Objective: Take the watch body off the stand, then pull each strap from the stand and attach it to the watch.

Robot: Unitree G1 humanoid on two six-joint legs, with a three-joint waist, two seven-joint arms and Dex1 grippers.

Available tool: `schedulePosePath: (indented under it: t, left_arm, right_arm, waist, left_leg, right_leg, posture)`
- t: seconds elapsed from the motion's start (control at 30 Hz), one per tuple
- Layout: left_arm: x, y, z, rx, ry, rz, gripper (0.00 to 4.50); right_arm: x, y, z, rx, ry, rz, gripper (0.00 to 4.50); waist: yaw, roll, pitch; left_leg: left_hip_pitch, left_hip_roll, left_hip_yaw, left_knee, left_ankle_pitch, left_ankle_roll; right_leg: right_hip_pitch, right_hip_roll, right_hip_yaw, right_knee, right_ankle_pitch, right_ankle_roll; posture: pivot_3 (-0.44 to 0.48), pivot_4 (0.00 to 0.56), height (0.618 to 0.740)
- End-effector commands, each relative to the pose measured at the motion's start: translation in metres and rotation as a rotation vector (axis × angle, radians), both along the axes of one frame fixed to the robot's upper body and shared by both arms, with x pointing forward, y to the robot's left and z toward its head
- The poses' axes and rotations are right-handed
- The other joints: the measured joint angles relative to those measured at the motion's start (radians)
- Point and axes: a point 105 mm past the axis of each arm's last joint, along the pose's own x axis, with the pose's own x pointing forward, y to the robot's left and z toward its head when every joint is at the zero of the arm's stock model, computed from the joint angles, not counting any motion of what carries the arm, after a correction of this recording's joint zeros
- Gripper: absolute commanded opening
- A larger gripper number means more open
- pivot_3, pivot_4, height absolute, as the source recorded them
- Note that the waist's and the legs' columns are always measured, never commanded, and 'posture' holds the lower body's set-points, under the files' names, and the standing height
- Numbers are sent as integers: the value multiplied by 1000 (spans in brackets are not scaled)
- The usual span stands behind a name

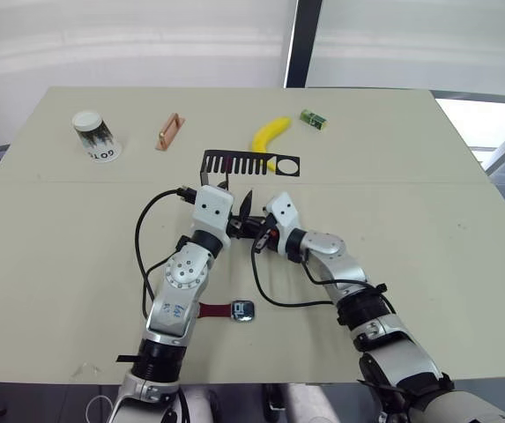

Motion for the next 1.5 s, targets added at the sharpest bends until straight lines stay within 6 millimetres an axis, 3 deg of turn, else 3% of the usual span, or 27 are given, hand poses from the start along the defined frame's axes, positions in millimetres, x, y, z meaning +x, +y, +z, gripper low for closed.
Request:
schedulePosePath:
  t: [0.03,0.07,0.13,0.17,0.2,0.23,0.67,0.97,1.1,1.3,1.43,1.5]
  left_arm:
    - [-3,0,16,-18,-66,-1,2040]
    - [-3,0,16,-16,-68,0,1748]
    - [-3,0,17,-14,-70,0,750]
    - [-4,1,17,-15,-74,2,634]
    - [-4,1,18,-15,-77,2,82]
    - [-5,1,19,-16,-80,3,28]
    - [-14,6,37,-35,-177,-29,28]
    - [-44,16,35,-59,-174,-194,28]
    - [-63,53,21,-33,-95,-282,28]
    - [-91,95,9,-71,164,-513,28]
    - [-97,103,12,-63,275,-646,28]
    - [-99,102,17,-73,302,-717,0]
  right_arm:
    - [-5,2,-14,-26,50,14,0]
    - [-5,2,-14,-27,51,14,0]
    - [-5,2,-15,-28,52,15,0]
    - [-5,2,-15,-29,54,15,0]
    - [-5,2,-16,-30,55,16,0]
    - [-6,2,-16,-30,57,16,0]
    - [-7,1,-20,-36,73,19,0]
    - [-3,1,-17,-30,67,2,0]
    - [0,-1,-13,-28,47,-12,0]
    - [-8,-11,16,49,-48,33,0]
    - [-30,-29,30,103,-48,105,0]
    - [-57,-40,37,123,-36,206,532]
  waist:
    - [0,0,0]
    - [0,0,0]
    - [0,0,0]
    - [0,0,0]
    - [0,0,0]
    - [0,0,0]
    - [0,0,0]
    - [-2,0,0]
    - [-8,0,0]
    - [-1,1,1]
    - [2,4,2]
    - [4,6,4]
  left_leg:
    - [0,0,0,0,0,0]
    - [0,0,0,0,0,0]
    - [0,0,0,0,0,0]
    - [0,0,0,0,0,0]
    - [0,0,0,0,0,0]
    - [0,0,0,0,0,0]
    - [0,0,0,0,0,0]
    - [0,0,0,0,0,0]
    - [0,0,0,0,0,0]
    - [-2,1,-2,-1,0,-2]
    - [-3,1,-3,-1,-1,-1]
    - [-4,1,-3,-2,-2,0]
  right_leg:
    - [0,0,0,0,0,0]
    - [0,0,0,0,0,0]
    - [0,0,0,0,0,0]
    - [0,0,0,0,0,0]
    - [0,0,0,0,0,0]
    - [0,0,0,0,0,0]
    - [0,0,0,0,0,0]
    - [0,0,0,0,0,0]
    - [0,0,0,0,0,0]
    - [-1,0,-1,-2,-1,-2]
    - [-2,0,-2,-3,-1,-1]
    - [-2,0,-2,-5,-1,-1]
  posture:
    - [0,150,729]
    - [0,150,729]
    - [0,150,729]
    - [0,150,729]
    - [0,150,729]
    - [0,150,729]
    - [0,150,729]
    - [0,150,729]
    - [0,150,729]
    - [0,150,729]
    - [0,150,729]
    - [0,150,729]
